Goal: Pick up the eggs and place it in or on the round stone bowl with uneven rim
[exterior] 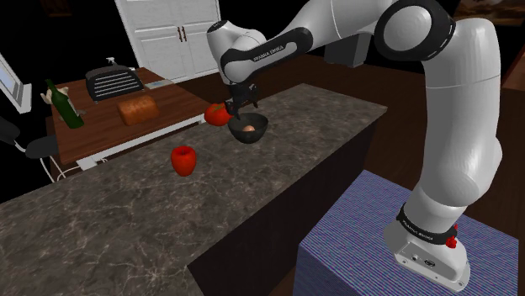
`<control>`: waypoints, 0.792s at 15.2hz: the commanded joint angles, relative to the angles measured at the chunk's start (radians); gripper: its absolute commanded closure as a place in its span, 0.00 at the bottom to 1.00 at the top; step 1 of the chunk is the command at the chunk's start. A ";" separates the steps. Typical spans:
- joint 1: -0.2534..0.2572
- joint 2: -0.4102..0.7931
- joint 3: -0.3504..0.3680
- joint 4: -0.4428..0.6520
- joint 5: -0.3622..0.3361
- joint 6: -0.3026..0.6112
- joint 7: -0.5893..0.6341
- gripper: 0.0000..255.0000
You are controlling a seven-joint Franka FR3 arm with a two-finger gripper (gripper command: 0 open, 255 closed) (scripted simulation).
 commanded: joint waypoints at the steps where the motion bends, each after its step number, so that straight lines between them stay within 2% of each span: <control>1: 0.006 -0.006 0.004 0.023 0.005 -0.029 -0.004 0.00; 4: 0.026 -0.014 0.013 0.099 0.016 -0.114 -0.016 0.00; 12: 0.026 -0.014 0.013 0.099 0.016 -0.114 -0.016 0.00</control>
